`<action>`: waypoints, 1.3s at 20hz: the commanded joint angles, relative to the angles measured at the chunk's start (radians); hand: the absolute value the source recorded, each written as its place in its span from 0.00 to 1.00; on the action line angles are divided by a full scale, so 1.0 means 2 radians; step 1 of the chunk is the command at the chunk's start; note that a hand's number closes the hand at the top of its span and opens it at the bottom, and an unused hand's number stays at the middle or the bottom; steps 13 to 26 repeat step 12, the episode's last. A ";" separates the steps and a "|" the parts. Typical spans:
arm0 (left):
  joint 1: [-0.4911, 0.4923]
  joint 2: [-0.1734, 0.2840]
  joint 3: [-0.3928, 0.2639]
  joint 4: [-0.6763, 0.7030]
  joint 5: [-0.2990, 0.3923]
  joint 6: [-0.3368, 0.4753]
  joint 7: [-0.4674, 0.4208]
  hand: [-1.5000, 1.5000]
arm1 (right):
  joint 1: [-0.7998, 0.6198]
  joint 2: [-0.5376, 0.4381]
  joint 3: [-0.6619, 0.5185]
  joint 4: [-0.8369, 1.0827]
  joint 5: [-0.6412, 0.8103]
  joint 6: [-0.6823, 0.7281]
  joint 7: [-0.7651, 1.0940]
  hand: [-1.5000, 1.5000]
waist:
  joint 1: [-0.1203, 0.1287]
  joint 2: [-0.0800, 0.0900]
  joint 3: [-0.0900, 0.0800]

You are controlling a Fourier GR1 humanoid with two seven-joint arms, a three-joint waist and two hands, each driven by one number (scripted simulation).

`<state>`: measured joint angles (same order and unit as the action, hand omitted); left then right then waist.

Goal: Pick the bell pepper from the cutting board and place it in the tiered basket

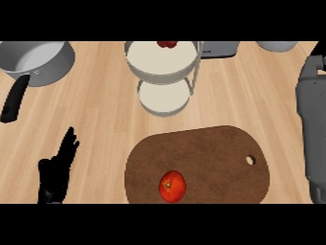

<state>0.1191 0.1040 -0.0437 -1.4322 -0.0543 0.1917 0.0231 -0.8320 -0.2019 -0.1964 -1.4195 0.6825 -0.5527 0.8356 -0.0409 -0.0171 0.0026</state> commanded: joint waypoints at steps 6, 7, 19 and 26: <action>0.026 0.016 0.013 -0.015 0.011 -0.012 0.008 0.50 | 0.205 -0.107 -0.097 -0.272 -0.134 0.145 0.051 0.00 | -0.013 -0.001 0.000; 0.013 -0.006 0.001 -0.001 -0.004 0.009 -0.001 0.50 | 0.225 -0.116 -0.122 -0.294 -0.168 0.159 0.046 0.00 | -0.012 0.001 0.000; 0.014 0.011 0.010 -0.012 0.009 -0.012 0.009 0.50 | 0.339 -0.123 -0.232 -0.371 -0.318 0.225 0.007 0.00 | -0.007 0.003 0.000; 0.014 0.011 0.010 -0.012 0.009 -0.012 0.009 0.50 | 0.339 -0.123 -0.232 -0.371 -0.318 0.225 0.007 0.00 | -0.007 0.003 0.000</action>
